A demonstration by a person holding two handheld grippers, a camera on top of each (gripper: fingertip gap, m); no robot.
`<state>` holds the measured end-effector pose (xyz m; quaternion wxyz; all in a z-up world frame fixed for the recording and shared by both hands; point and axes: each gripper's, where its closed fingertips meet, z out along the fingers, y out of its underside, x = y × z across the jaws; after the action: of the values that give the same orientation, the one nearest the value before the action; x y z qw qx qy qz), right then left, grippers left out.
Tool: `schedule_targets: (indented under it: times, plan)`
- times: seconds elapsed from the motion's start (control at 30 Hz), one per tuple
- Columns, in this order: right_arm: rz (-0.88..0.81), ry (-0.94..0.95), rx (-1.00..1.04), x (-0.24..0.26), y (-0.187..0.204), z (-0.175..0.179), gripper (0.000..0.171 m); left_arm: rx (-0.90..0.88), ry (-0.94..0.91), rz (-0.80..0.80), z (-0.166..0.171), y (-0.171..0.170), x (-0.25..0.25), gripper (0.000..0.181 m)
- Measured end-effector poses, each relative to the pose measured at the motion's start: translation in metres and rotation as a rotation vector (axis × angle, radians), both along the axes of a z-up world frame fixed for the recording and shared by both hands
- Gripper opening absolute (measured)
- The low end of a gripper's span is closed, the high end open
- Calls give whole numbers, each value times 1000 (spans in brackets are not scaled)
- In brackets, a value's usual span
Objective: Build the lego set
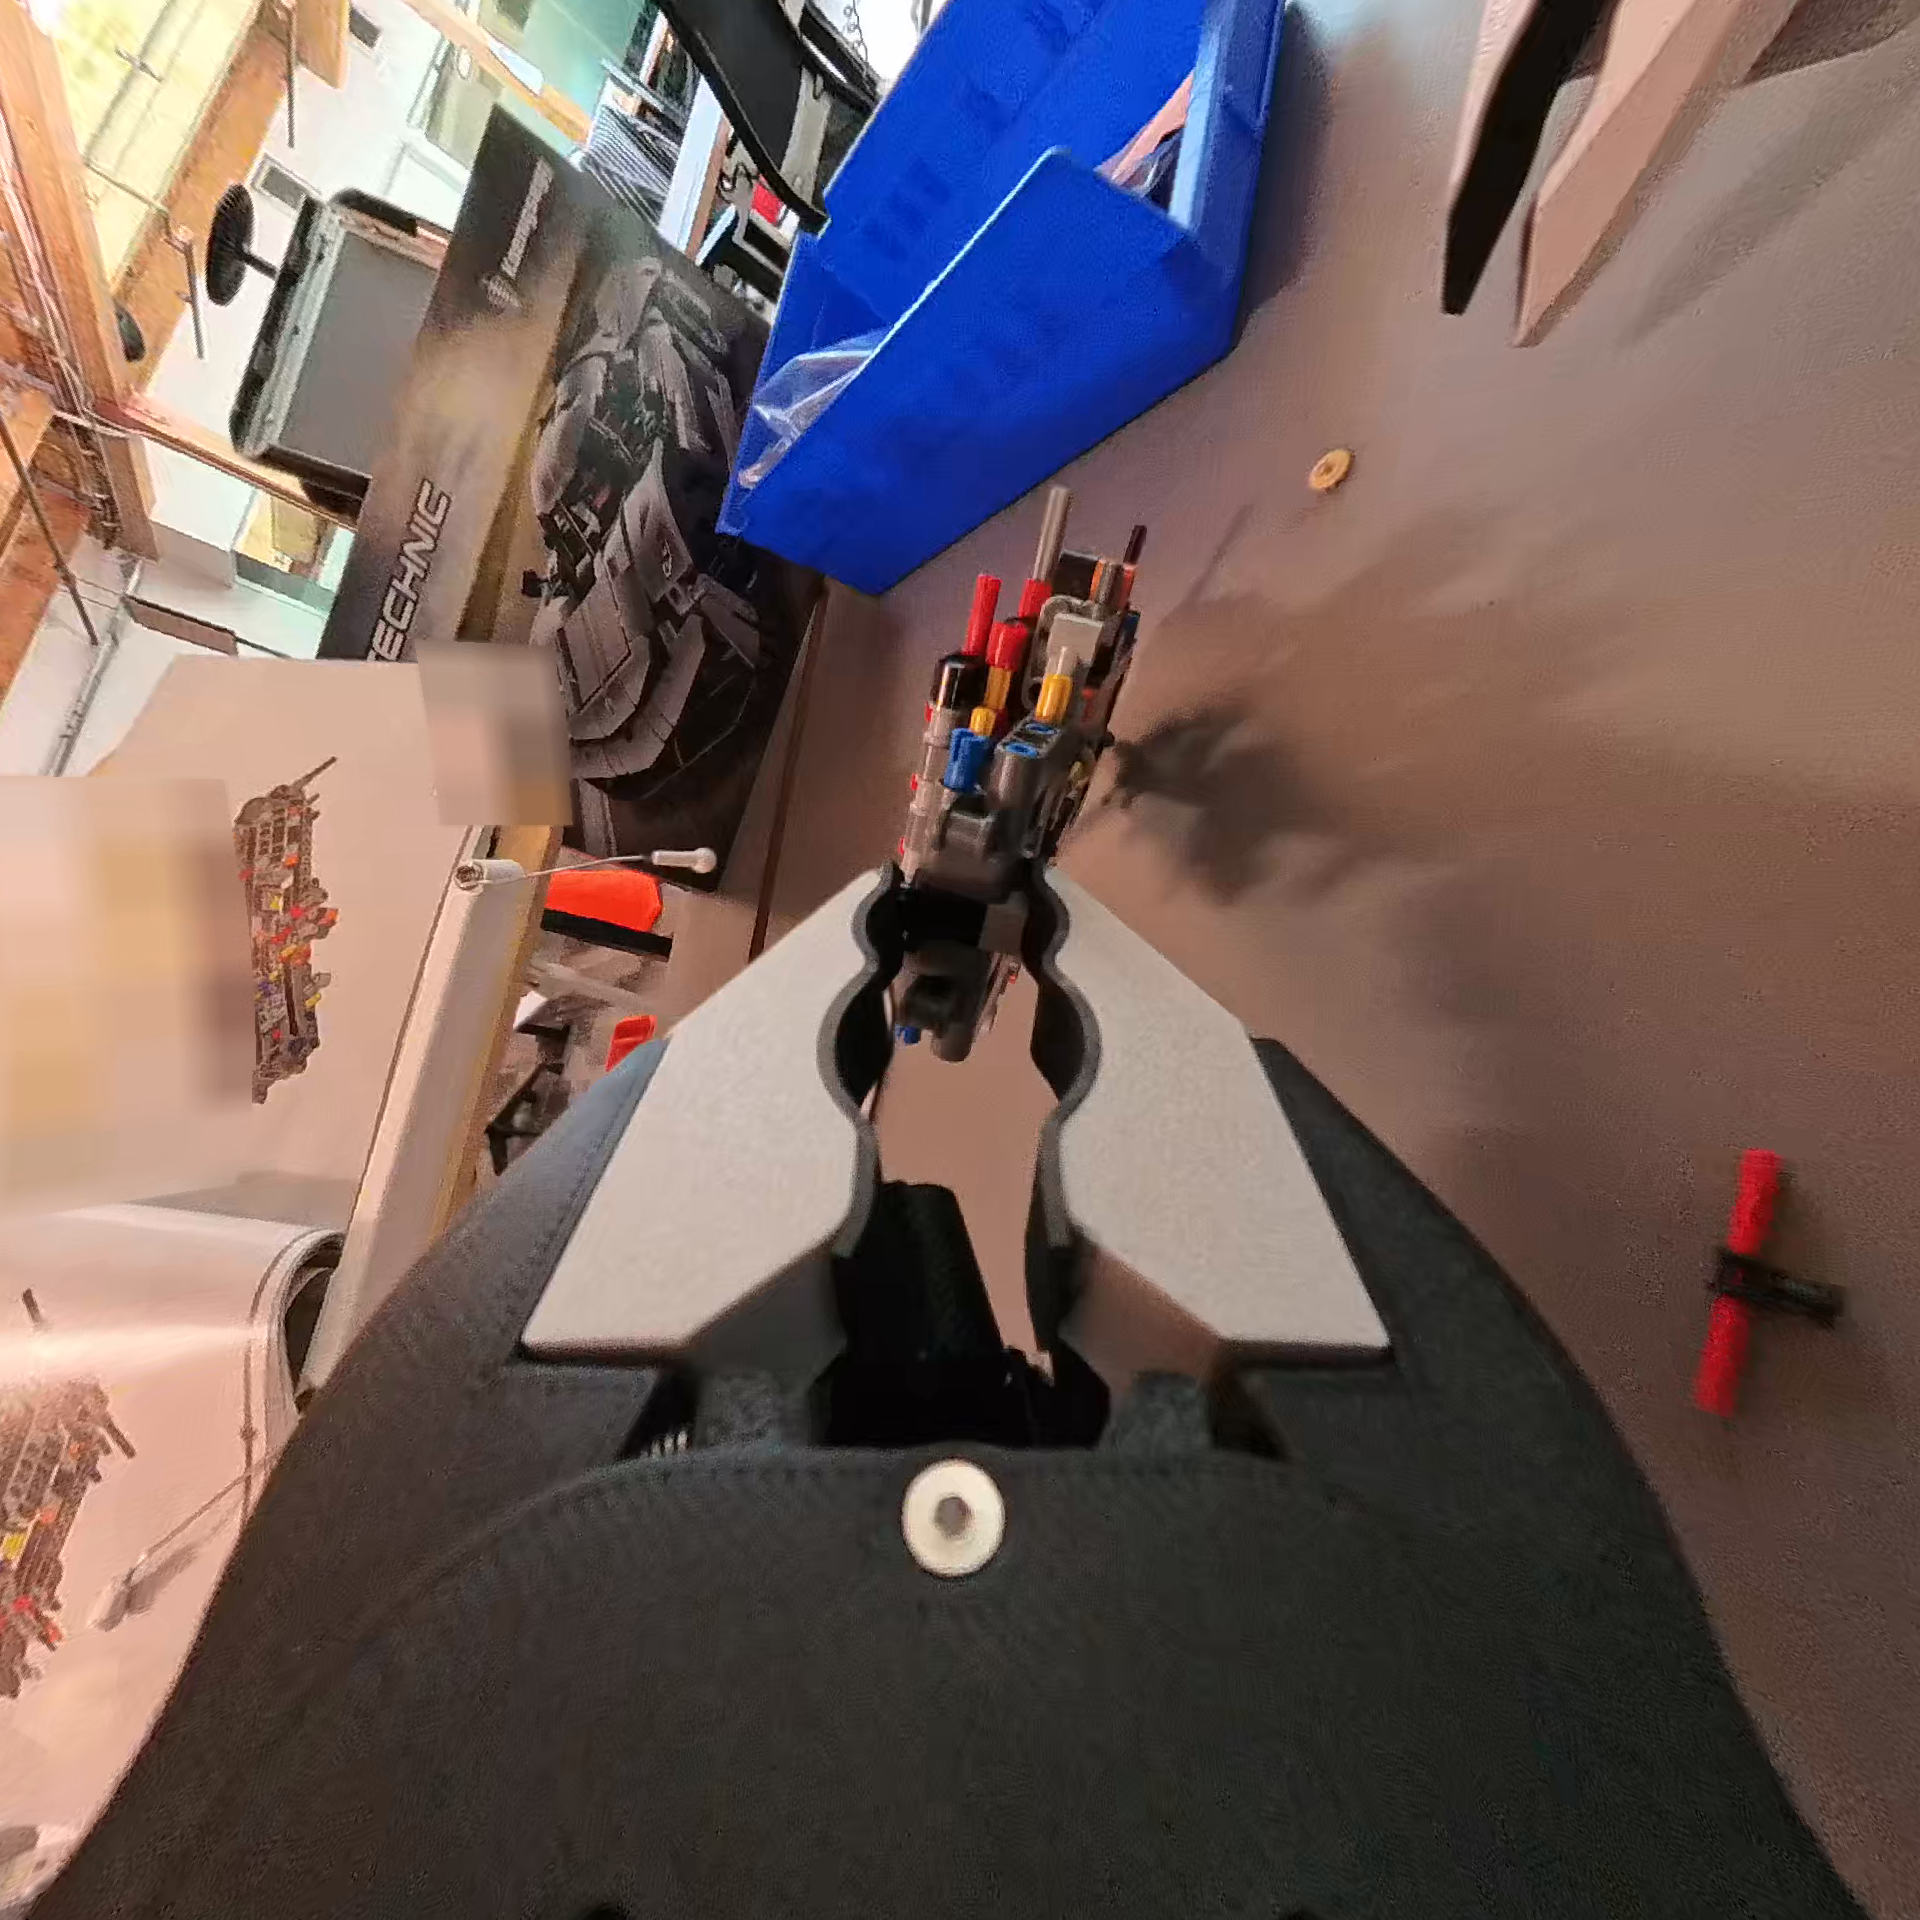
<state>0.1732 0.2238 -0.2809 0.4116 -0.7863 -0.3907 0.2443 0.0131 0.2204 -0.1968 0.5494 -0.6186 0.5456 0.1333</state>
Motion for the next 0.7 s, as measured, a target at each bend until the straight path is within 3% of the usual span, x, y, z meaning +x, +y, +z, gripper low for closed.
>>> schedule_targets:
  times: [0.4, 0.7]
  plan:
    - [16, 23, -20, -2, -1, -10, 24, -58, 102, 113, 13, 33, -69, 22]
    - [41, 7, -46, -5, -4, -14, 25, -40, 207, 287, -1, -9, -150, 22]
